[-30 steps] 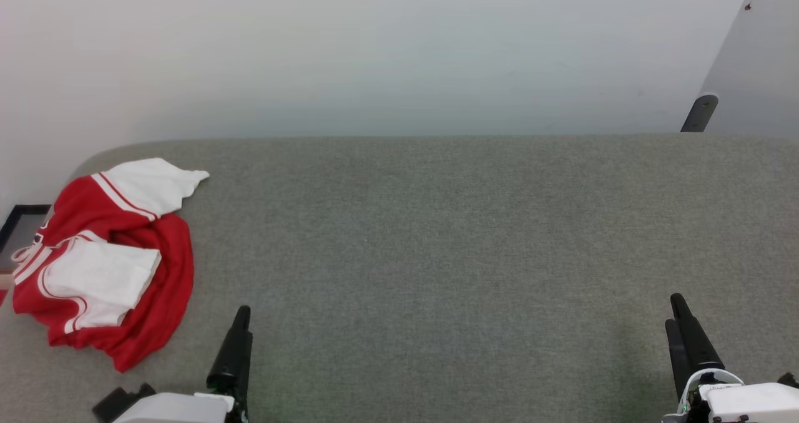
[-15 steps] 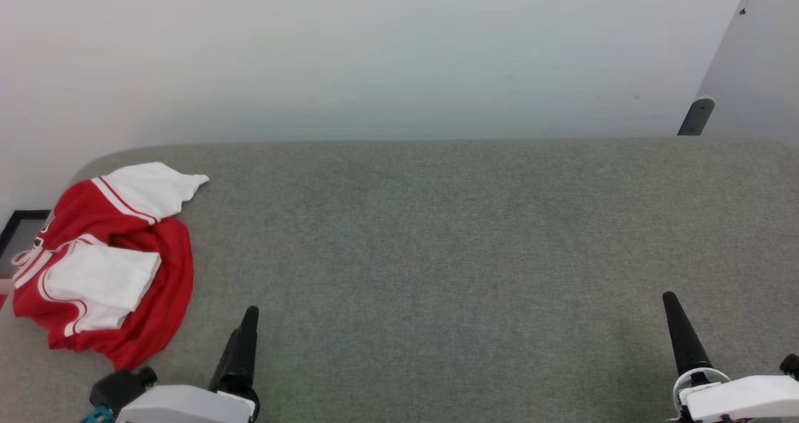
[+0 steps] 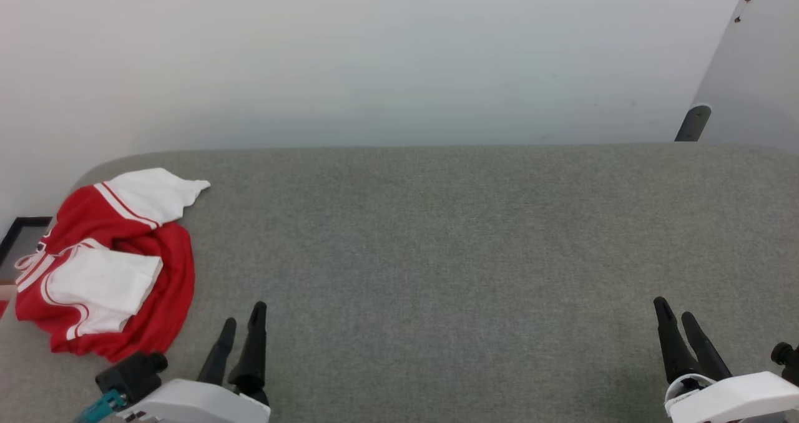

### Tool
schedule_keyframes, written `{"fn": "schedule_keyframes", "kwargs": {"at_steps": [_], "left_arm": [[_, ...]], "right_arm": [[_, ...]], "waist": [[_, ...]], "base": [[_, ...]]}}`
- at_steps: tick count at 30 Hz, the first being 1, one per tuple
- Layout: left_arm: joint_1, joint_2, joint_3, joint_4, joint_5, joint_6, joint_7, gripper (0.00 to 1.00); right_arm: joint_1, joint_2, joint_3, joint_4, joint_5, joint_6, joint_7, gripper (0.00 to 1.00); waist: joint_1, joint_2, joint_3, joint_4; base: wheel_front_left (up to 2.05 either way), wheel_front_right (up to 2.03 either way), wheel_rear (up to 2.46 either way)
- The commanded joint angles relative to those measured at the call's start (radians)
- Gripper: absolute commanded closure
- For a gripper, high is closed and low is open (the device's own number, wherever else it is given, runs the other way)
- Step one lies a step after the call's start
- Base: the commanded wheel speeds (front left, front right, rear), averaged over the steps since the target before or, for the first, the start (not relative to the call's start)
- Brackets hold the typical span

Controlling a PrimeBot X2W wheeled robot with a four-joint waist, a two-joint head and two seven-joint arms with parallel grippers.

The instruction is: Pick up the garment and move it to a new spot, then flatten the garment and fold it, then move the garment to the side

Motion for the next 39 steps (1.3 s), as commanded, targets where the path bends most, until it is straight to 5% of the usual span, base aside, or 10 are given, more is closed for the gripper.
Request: {"fn": "schedule_keyframes", "kwargs": {"at_steps": [1, 39], "left_arm": [[-0.008, 0.008, -0.001, -0.017, 0.04, 0.003, -0.011, 0.0], [0.043, -0.01, 0.04, -0.075, 0.488, -0.054, -0.104, 0.0]], "right_arm": [[-0.005, -0.01, 0.0, -0.017, -0.041, 0.0, -0.001, 0.0], [0.018, -0.035, -0.004, -0.08, -0.453, 0.001, -0.016, 0.0]], "waist": [[0.0, 0.0, -0.002, 0.0], [0.0, 0.0, -0.033, -0.007]], "base": [[0.0, 0.0, 0.0], [0.0, 0.0, 0.0]]}}
